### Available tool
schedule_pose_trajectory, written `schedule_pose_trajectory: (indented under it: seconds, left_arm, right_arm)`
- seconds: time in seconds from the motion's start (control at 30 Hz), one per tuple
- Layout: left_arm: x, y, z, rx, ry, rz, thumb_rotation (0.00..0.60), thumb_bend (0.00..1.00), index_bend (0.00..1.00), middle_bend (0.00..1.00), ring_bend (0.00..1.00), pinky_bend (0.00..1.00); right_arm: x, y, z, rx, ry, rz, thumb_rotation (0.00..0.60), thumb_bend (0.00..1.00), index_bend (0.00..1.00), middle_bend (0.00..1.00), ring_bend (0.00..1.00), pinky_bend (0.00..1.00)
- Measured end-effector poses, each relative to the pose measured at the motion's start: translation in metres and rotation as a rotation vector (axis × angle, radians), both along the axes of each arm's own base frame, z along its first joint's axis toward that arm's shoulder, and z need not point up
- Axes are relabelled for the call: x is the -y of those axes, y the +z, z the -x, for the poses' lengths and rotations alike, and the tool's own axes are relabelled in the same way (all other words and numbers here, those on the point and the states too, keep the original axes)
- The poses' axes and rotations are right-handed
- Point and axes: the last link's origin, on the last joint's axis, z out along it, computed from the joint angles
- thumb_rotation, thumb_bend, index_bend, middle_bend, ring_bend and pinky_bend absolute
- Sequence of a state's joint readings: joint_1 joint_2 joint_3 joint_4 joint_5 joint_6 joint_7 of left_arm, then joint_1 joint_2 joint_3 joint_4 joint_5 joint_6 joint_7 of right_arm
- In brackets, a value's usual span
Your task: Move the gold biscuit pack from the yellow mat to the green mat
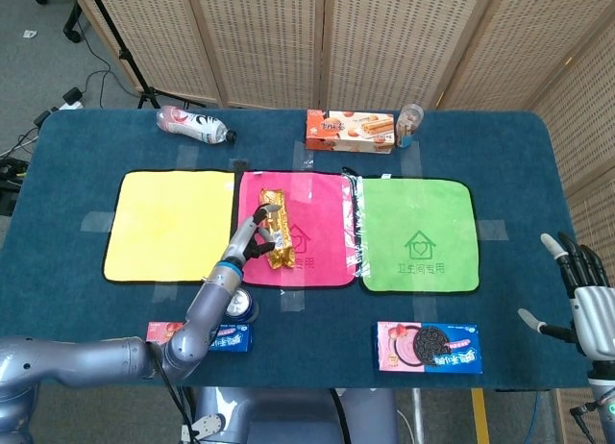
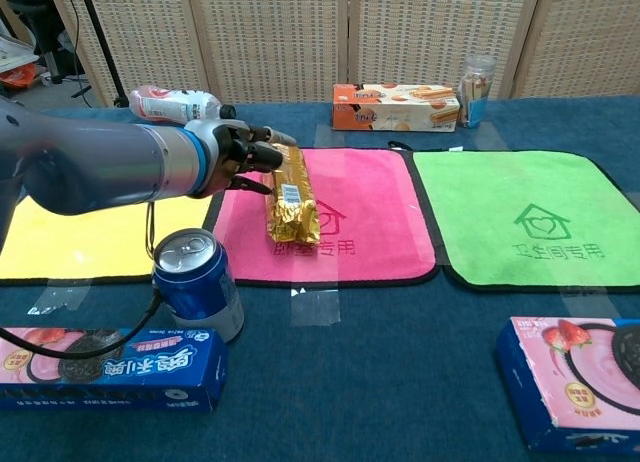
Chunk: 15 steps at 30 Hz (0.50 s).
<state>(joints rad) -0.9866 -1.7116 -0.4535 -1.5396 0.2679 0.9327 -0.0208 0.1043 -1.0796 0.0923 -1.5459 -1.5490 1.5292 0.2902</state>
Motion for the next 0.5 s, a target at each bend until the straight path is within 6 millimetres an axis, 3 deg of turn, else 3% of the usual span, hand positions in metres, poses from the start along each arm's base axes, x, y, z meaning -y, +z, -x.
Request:
schedule_pose_trajectory:
  seconds: [0.1, 0.2, 0.3, 0.4, 0.47, 0.5]
  left_arm:
    - [0.002, 0.003, -0.006, 0.004, -0.025, -0.013, 0.600, 0.98, 0.16, 0.05, 0.05, 0.15]
    - [0.003, 0.012, -0.005, -0.007, -0.063, -0.044, 0.600, 0.83, 0.16, 0.03, 0.03, 0.09]
    - [0.003, 0.026, 0.000, -0.033, -0.113, -0.089, 0.600, 0.62, 0.14, 0.00, 0.00, 0.00]
    - [0.002, 0.046, 0.010, -0.070, -0.167, -0.143, 0.600, 0.34, 0.08, 0.00, 0.00, 0.00]
    - [0.002, 0.063, 0.019, -0.099, -0.197, -0.178, 0.600, 0.08, 0.02, 0.00, 0.00, 0.00]
    - [0.002, 0.070, 0.023, -0.115, -0.209, -0.192, 0.600, 0.03, 0.01, 0.00, 0.00, 0.00]
  right_arm:
    - [0.001, -0.001, 0.000, -0.004, -0.001, -0.002, 0.600, 0.00, 0.00, 0.00, 0.00, 0.00]
    - [0.001, -0.002, 0.000, -0.008, -0.002, -0.004, 0.600, 0.00, 0.00, 0.00, 0.00, 0.00]
    - [0.001, -0.003, -0.001, -0.013, -0.002, -0.004, 0.600, 0.00, 0.00, 0.00, 0.00, 0.00]
    - [0.001, -0.005, -0.001, -0.021, 0.000, -0.007, 0.600, 0.00, 0.00, 0.00, 0.00, 0.00]
    - [0.001, -0.006, -0.002, -0.028, 0.001, -0.008, 0.600, 0.00, 0.00, 0.00, 0.00, 0.00]
    - [0.001, -0.007, -0.002, -0.034, 0.001, -0.009, 0.600, 0.00, 0.00, 0.00, 0.00, 0.00]
